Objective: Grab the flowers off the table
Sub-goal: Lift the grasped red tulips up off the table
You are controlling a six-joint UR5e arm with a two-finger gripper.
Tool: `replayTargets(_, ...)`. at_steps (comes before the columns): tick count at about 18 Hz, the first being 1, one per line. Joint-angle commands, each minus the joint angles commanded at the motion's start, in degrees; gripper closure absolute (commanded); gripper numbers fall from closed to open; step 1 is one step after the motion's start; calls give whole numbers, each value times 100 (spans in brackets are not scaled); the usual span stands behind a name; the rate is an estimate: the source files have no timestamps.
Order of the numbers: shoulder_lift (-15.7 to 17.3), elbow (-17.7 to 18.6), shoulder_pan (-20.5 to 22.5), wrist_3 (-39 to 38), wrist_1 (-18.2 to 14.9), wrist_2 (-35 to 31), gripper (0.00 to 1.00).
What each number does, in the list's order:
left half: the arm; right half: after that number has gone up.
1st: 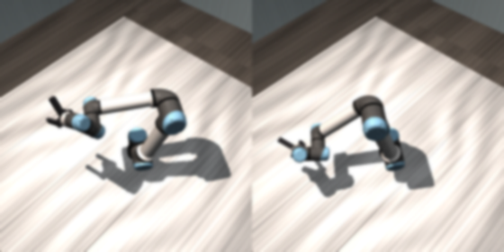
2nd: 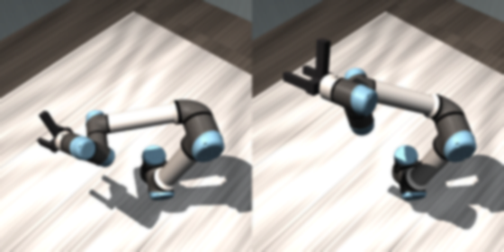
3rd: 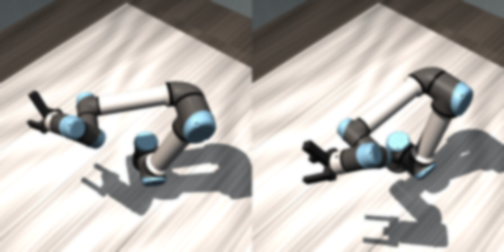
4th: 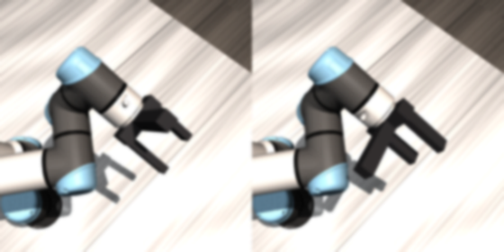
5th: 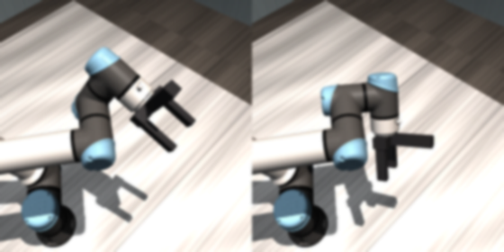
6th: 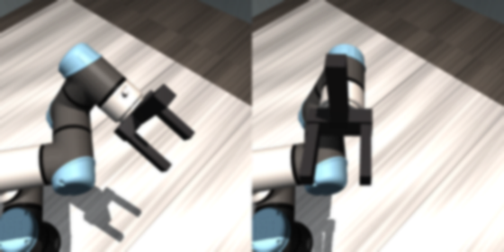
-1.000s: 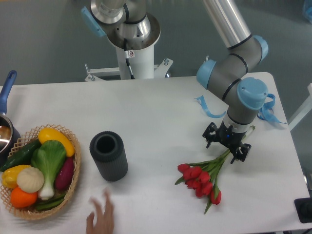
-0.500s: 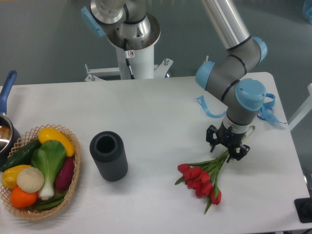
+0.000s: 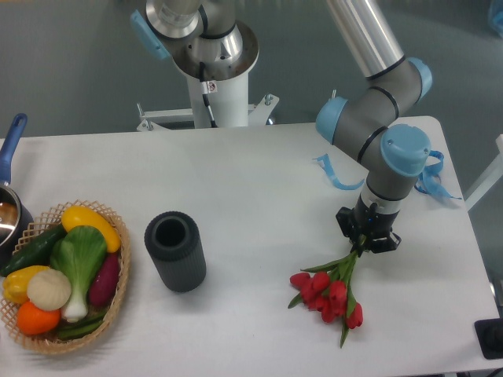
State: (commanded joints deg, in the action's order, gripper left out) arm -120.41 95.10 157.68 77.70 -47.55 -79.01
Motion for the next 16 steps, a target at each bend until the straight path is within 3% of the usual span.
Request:
replayTargets(4, 561, -44, 9, 0, 0, 218, 97)
replayTargets(7, 1114, -26, 79, -131, 0, 1550, 97)
replayTargets(9, 1352, -61, 88, -665, 0, 2491, 97)
replayTargets(13, 1844, 0, 219, -1107, 0, 3267, 97)
replayTargets(16, 2135, 157, 394, -1379, 0, 4355, 97)
